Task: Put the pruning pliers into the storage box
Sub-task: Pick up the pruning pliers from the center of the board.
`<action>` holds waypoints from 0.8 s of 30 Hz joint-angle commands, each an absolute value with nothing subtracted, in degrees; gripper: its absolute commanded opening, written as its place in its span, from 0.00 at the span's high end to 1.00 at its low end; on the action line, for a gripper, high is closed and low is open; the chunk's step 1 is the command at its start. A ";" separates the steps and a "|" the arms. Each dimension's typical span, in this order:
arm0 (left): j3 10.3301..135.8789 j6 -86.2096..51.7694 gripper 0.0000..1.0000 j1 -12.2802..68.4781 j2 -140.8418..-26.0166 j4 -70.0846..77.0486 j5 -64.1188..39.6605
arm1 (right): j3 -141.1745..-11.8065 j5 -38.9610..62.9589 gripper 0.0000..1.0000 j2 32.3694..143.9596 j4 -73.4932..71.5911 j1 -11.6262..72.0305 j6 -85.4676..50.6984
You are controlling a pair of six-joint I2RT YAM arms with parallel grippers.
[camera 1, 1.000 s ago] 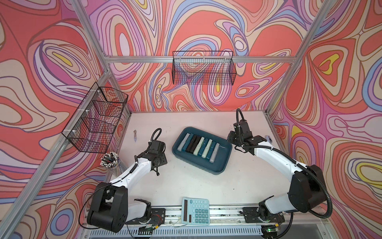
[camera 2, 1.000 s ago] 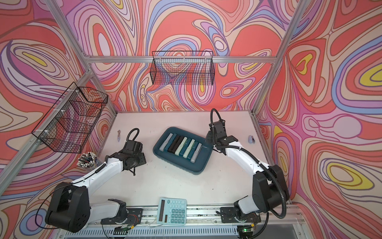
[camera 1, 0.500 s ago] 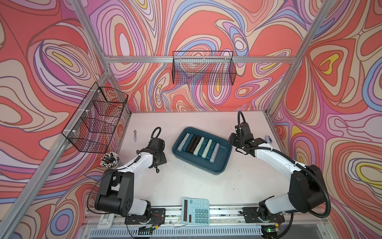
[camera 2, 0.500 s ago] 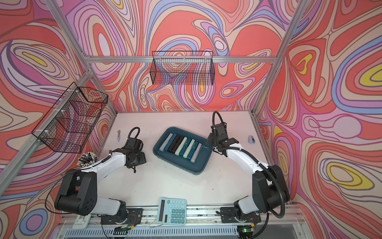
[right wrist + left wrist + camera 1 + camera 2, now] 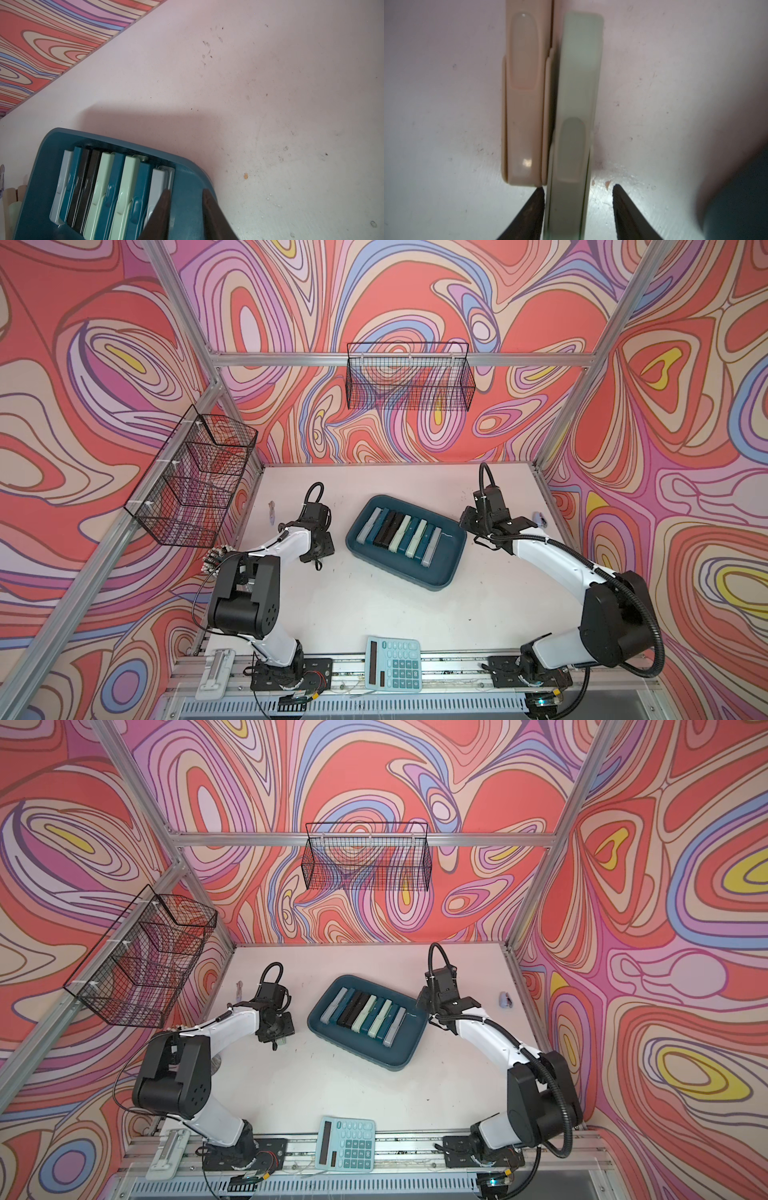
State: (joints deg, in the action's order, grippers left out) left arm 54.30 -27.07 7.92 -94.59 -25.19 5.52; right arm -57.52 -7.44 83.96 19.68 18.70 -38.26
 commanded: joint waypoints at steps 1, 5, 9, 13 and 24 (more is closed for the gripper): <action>55.39 -26.04 0.52 7.82 -95.97 -26.96 4.02 | -56.71 -7.72 0.72 83.60 18.90 18.32 -39.02; 54.22 -26.20 0.60 7.82 -95.29 -27.15 3.78 | -56.60 -7.73 0.73 83.49 18.87 18.37 -39.09; 52.55 -26.37 0.67 7.82 -93.67 -27.06 3.88 | -56.47 -7.32 0.73 83.95 18.37 18.37 -39.37; 51.12 -26.50 0.73 8.00 -92.14 -26.44 3.61 | -56.78 -6.77 0.73 84.48 18.15 18.37 -39.37; 53.60 -24.02 0.88 10.91 -87.05 -29.16 4.87 | -55.24 -6.63 0.74 83.27 19.04 18.32 -39.03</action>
State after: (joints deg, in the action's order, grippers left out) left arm 51.44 -25.50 10.00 -89.82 -26.46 3.90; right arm -56.29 -6.57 84.05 18.83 18.65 -38.68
